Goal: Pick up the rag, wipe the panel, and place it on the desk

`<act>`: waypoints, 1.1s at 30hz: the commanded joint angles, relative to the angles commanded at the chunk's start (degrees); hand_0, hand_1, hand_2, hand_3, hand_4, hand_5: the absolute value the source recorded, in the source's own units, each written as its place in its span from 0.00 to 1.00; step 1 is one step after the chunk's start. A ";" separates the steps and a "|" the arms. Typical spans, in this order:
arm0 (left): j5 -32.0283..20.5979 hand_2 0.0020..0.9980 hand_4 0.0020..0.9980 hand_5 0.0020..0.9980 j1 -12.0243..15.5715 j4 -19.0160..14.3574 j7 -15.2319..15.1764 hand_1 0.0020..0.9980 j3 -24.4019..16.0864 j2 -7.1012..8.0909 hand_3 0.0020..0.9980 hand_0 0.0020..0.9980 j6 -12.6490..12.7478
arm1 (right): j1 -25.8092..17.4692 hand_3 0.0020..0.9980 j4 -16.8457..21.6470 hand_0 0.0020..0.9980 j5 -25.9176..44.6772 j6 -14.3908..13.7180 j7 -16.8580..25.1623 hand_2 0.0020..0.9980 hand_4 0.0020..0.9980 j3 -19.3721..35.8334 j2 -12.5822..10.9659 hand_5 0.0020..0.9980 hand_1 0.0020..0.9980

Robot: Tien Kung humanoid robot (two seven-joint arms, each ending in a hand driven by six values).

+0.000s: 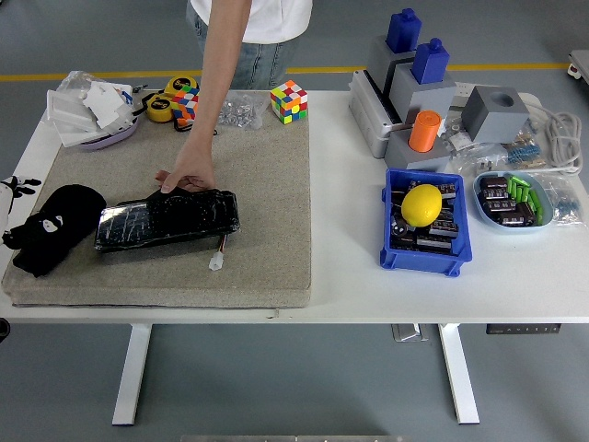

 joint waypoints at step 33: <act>-3.06 0.71 0.88 0.40 -1.57 4.01 -0.35 0.70 3.57 -2.78 0.70 0.62 0.52 | -0.51 0.60 -0.18 0.74 -0.46 -0.32 0.31 0.69 0.98 0.96 0.02 0.59 0.64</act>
